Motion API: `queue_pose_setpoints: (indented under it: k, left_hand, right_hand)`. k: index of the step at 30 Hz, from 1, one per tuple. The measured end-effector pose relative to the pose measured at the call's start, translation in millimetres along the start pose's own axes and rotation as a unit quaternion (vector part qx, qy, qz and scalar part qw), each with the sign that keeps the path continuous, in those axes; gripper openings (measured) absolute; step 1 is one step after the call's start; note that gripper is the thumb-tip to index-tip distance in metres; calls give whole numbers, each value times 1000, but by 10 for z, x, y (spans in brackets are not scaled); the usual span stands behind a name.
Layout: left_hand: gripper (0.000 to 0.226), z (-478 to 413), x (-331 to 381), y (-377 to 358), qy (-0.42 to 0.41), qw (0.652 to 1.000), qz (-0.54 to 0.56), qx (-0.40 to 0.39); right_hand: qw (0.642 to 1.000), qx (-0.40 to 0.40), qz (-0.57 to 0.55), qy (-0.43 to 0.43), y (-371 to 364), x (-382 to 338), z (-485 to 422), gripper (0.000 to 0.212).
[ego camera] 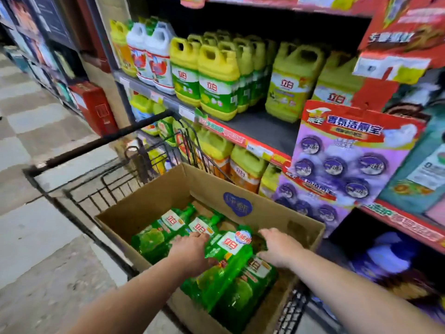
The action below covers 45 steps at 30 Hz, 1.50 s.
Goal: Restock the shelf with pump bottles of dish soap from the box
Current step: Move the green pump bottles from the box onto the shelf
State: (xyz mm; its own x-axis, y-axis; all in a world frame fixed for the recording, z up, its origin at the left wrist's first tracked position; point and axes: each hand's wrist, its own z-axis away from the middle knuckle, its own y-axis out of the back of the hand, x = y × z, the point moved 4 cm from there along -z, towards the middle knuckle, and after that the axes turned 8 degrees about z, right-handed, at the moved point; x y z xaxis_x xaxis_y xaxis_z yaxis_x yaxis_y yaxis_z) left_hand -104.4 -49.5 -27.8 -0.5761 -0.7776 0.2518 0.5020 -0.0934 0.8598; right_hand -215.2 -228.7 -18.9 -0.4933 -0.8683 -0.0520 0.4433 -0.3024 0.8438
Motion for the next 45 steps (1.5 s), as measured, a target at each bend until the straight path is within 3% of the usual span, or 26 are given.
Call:
queue_pose_setpoints:
  k: [6,10,17,20,26,32,35,42,45]
  left_hand:
    - [86,-700,-264,-105,-41,994,-11,-105]
    - [88,-1004,-346,-302,-69,983,-27,-170]
    - [113,-1169,-461,-746,-30,937,131,-323]
    - [113,-1198,-515,-871,2,914,189,-358]
    - [102,-1240,-570,-1045,47,876,271,-397]
    - [121,-1249,-670,-1118,84,857,303,-409]
    - [131,-1223,-706,-1085,76,853,300,-420]
    - [128,-1200,-800,-1008,57,835,325,-441]
    - [128,-1170,-839,-994,83,822,355,-436]
  right_hand:
    - [993,-52,-72,-83,-267,-171,-421,63]
    - [977,-75,-145,-140,-510,-256,-646,78]
    - [909,-85,-326,-245,-886,-249,-911,84]
    - [876,-76,-384,-281,-1002,-238,-969,80]
    - [818,-63,-454,-349,-1179,-251,-1032,104]
    - [692,-31,-615,-376,-1177,-310,-1108,112]
    - [673,-32,-639,-371,-1200,-416,-1125,112]
    - [640,-70,-671,-368,-1214,-628,-1067,110]
    - [630,-45,-691,-351,-1111,-698,-1060,110]
